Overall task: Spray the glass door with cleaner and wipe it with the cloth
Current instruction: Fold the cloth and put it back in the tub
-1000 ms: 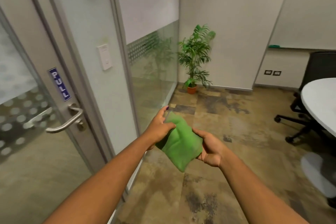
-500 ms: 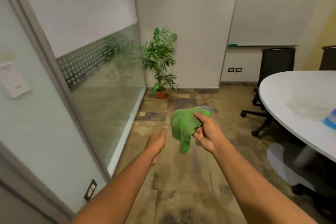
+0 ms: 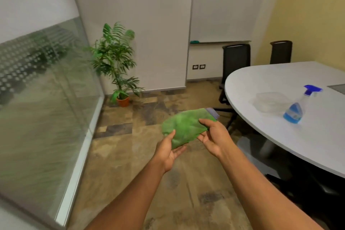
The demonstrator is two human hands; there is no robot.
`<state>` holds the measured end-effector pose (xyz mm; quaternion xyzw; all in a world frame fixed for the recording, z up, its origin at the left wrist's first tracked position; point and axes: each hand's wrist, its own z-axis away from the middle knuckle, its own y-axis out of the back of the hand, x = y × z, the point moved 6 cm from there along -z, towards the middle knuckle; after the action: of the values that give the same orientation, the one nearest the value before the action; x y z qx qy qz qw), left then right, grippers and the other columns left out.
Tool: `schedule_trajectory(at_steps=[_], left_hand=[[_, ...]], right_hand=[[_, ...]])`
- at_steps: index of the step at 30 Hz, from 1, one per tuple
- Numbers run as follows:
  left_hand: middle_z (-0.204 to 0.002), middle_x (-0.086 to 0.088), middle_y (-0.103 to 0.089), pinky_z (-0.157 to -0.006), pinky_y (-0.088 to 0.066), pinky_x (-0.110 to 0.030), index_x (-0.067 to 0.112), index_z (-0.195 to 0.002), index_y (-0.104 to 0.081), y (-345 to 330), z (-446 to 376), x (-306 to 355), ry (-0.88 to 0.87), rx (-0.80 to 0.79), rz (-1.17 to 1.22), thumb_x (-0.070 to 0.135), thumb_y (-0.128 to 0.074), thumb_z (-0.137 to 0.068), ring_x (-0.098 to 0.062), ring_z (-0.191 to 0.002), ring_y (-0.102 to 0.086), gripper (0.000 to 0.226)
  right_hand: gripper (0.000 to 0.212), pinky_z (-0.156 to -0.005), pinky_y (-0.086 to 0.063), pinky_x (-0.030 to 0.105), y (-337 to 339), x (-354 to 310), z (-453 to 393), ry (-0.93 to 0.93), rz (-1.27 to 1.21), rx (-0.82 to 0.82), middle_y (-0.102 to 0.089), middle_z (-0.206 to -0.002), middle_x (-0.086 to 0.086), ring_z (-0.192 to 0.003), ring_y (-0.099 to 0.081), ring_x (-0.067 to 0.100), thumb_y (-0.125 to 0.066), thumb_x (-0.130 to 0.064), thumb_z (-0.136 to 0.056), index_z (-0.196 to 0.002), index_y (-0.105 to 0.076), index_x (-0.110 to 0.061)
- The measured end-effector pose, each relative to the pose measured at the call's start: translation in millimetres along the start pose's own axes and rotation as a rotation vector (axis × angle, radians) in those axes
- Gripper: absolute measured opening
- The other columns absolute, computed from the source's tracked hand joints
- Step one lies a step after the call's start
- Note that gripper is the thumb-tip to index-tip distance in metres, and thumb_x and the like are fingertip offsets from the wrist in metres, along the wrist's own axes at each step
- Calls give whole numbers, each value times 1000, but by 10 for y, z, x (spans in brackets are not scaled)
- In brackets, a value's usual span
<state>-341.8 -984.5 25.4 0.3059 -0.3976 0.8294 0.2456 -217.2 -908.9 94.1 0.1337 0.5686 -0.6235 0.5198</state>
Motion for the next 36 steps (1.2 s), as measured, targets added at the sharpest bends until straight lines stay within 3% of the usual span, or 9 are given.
schedule_trajectory(at_steps=[2, 6, 10, 15, 18, 24, 27, 30, 36], left_hand=[[-108, -12, -72, -71, -58, -36, 7, -134, -57, -51, -317, 203, -73, 29, -63, 17, -59, -100, -24, -91, -70, 35], [-100, -6, -69, -64, -51, -30, 10, -128, -58, -251, -898, 574, -131, -1, -271, 7, -57, -99, -19, -85, -66, 28], [-100, -4, -67, -56, -51, -23, 12, -128, -56, -504, -1413, 810, -155, -76, -428, 2, -55, -97, -16, -83, -64, 32], [-121, -12, -66, -73, -58, -33, 9, -145, -47, -828, -1995, 846, -136, -155, -563, 0, -56, -94, -26, -100, -67, 52], [-119, -8, -65, -77, -57, -36, 12, -147, -44, -1125, -2246, 886, -172, -204, -669, -2, -56, -93, -24, -98, -66, 56], [-120, -11, -65, -53, -48, -13, 10, -144, -44, -1916, -2757, 776, -225, -303, -840, 3, -56, -96, -11, -82, -61, 50], [-117, -11, -70, -69, -55, -27, 17, -129, -59, -2397, -3008, 681, -178, -350, -813, 29, -50, -106, -18, -88, -66, 27], [-114, -3, -76, -91, -58, -40, 32, -116, -71, -2799, -3222, 616, -89, -412, -721, 57, -40, -103, -20, -103, -72, 42], [-95, -6, -74, -65, -54, -29, 18, -107, -69, -3227, -3656, 631, -57, -415, -661, 31, -58, -101, -18, -79, -69, 17]], right_hand=[[18, -80, -60, 43, 122, -156, -231, 68, 88, 97, -73, -99, 14, -85, -71, 26, -57, -5, -95, -110, -66, -7], [17, -53, -54, 28, 344, -365, -700, 144, 201, 295, -69, -98, 17, -87, -68, 25, -63, -12, -93, -105, -67, -1], [14, -74, -58, 34, 489, -422, -1071, 71, 181, 319, -68, -97, 11, -90, -66, 22, -64, -13, -92, -104, -66, -6], [22, -56, -59, 27, 782, -525, -1493, -39, 119, 386, -71, -96, 14, -80, -68, 22, -66, -7, -88, -109, -65, -2], [23, -62, -57, 30, 957, -682, -1759, -15, 196, 429, -71, -98, 11, -86, -68, 22, -67, -8, -84, -106, -68, -4], [21, -60, -39, 33, 922, -1421, -2279, 319, 1030, 397, -51, -64, 2, -62, -49, 18, -66, -19, -74, -66, -48, -12], [14, -61, -31, 21, 630, -1761, -2488, 469, 1493, 204, -54, -91, 3, -84, -53, 20, -68, -16, -77, -78, -54, -16], [20, -84, -39, 25, 703, -1942, -2773, 404, 1640, 52, -48, -139, 13, -126, -49, 28, -68, -23, -79, -93, -59, -13], [68, -101, -52, 43, 1223, -2220, -3281, 200, 1299, 12, -28, -159, -16, -129, -54, 22, -60, -51, -76, -141, -55, -28]])
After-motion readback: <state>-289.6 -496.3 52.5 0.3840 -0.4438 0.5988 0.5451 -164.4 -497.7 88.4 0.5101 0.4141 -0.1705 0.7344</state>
